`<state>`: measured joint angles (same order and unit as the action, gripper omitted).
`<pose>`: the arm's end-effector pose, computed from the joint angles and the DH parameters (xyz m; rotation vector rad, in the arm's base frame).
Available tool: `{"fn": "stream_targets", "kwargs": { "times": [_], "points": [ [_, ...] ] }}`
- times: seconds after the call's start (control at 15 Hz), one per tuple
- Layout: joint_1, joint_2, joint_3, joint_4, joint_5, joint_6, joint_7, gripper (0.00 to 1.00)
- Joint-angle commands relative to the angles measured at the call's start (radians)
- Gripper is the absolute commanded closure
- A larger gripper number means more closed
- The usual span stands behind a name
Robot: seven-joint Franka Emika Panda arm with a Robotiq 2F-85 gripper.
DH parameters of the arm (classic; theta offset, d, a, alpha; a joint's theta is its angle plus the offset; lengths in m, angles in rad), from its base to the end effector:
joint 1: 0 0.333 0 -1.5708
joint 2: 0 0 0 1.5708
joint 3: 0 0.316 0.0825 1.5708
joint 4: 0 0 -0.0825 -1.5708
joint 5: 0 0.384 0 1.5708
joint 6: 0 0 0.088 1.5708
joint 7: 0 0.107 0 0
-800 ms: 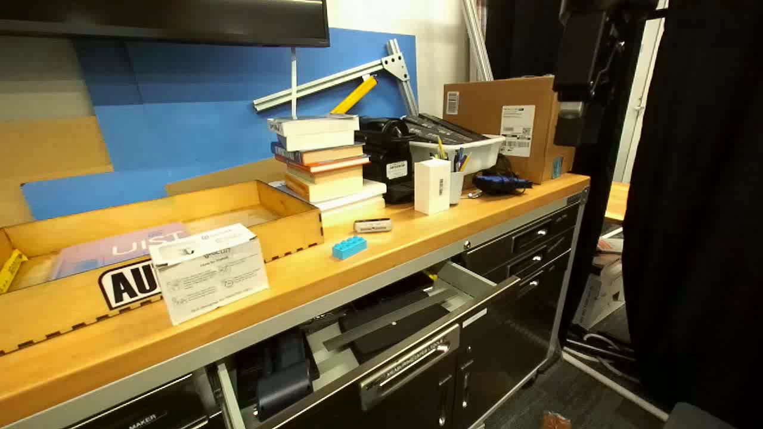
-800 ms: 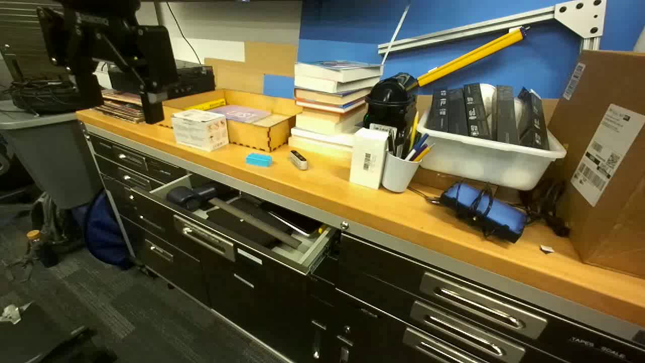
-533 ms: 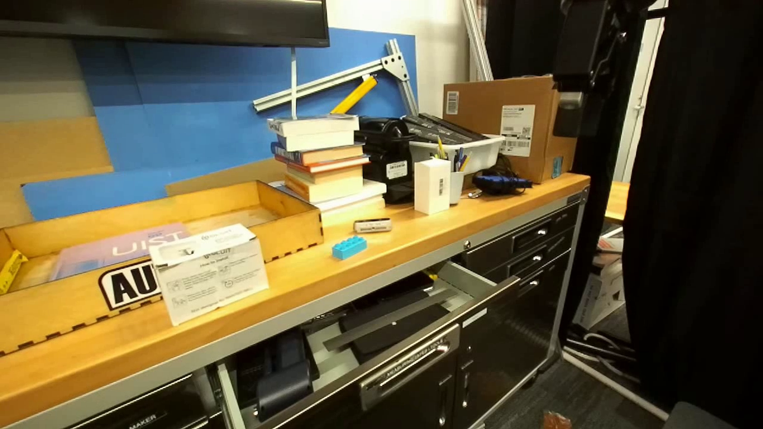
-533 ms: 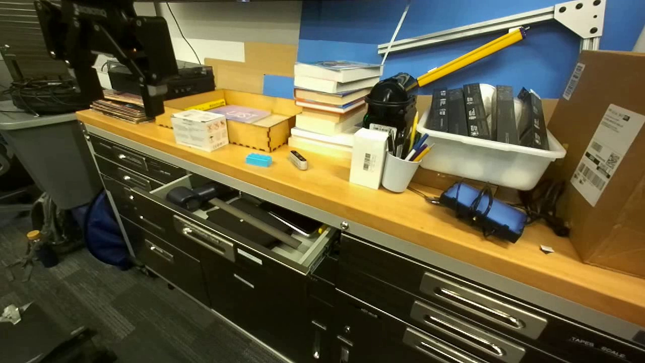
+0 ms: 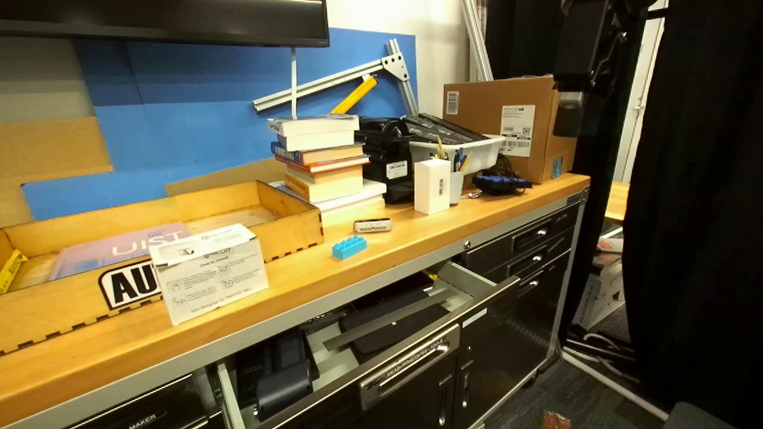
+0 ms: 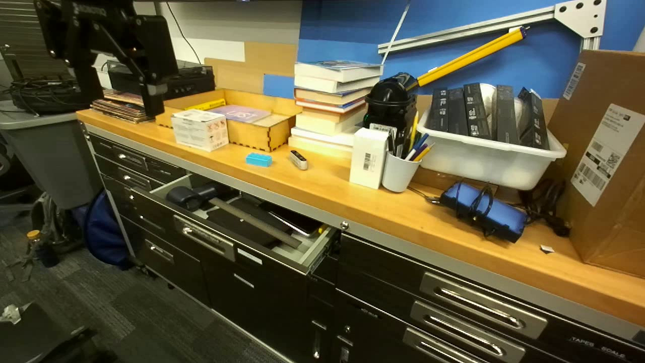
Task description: Put the blue block inside the open drawer then close the drawer
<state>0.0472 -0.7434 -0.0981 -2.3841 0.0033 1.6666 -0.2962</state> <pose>0.3265 -0.0237 0.5710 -3.0482 -0.4141 -0.0528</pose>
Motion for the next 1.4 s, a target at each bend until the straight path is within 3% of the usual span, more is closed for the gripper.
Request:
{"fn": "stream_targets", "kwargs": {
  "times": [0.0, 0.8, 1.07, 1.33],
  "points": [
    [0.001, 0.001, 0.0, 0.002, 0.0, -0.001, 0.001, 0.0],
    [0.001, 0.001, 0.0, 0.002, 0.0, -0.001, 0.001, 0.0],
    [0.022, 0.087, 0.086, 0.014, -0.027, 0.166, 0.052, 0.0],
    [0.032, 0.233, 0.194, 0.035, -0.079, 0.421, 0.145, 0.0]
  ]
}}
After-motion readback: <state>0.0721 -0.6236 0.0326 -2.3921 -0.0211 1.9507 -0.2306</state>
